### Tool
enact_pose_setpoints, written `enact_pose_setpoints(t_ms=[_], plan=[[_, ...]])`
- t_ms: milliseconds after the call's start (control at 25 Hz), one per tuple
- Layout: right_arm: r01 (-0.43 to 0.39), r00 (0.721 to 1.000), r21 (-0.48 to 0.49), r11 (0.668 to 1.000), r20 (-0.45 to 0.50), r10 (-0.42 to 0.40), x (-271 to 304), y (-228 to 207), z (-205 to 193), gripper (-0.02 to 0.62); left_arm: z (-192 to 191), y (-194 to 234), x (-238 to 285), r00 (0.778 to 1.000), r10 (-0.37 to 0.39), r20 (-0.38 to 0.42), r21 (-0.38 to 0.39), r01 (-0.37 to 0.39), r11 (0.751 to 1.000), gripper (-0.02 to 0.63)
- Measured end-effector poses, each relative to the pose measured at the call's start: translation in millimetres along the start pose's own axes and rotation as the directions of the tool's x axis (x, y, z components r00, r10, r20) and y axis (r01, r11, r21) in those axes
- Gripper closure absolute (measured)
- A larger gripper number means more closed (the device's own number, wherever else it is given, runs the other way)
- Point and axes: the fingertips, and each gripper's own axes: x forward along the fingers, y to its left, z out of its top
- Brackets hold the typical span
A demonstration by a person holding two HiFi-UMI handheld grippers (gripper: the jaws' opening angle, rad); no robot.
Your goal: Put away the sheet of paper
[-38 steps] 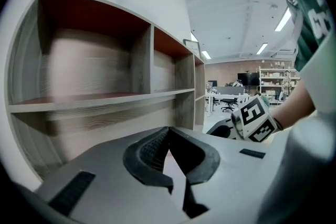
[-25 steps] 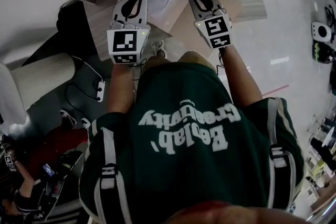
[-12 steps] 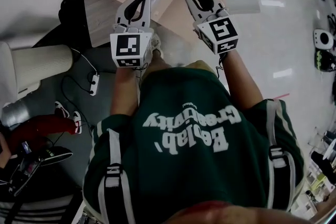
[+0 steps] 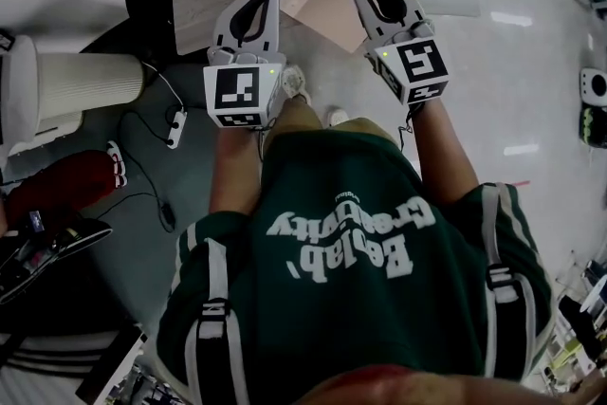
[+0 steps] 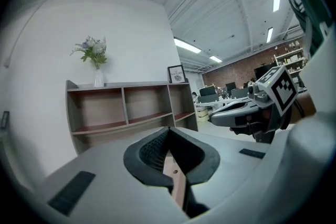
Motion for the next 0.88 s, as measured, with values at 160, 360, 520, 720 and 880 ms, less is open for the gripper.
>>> enact_pose_setpoints(t_ms=[160, 360, 520, 720, 880], plan=[[-0.018, 0.999, -0.005, 1.000, 0.037, 0.018, -9.6, 16.3, 14.8, 0.558, 2.2, 3.3, -24.5, 1.000, 0.027, 0.001, -0.005, -0.027, 1.000, 0.588], [0.001, 0.999, -0.013, 1.000, 0.049, 0.000, -18.6, 24.8, 19.8, 0.558, -2.4, 5.6, -41.8, 0.999, 0.045, 0.002, -0.012, -0.044, 0.999, 0.588], [0.022, 0.999, -0.046, 0.999, 0.050, -0.019, -15.8, 28.0, 25.1, 0.558, -6.3, 10.4, -43.1, 0.999, 0.035, -0.004, -0.018, -0.035, 0.999, 0.588], [0.021, 0.999, -0.038, 0.999, 0.047, -0.019, -12.1, 32.9, 27.9, 0.558, -2.7, 10.4, -44.0, 1.000, 0.020, 0.009, -0.014, -0.019, 1.000, 0.588], [0.015, 0.999, -0.041, 0.999, 0.043, -0.013, -13.5, 37.5, 24.6, 0.558, -11.2, 7.7, -47.4, 1.000, 0.023, -0.006, -0.021, -0.023, 1.000, 0.588]])
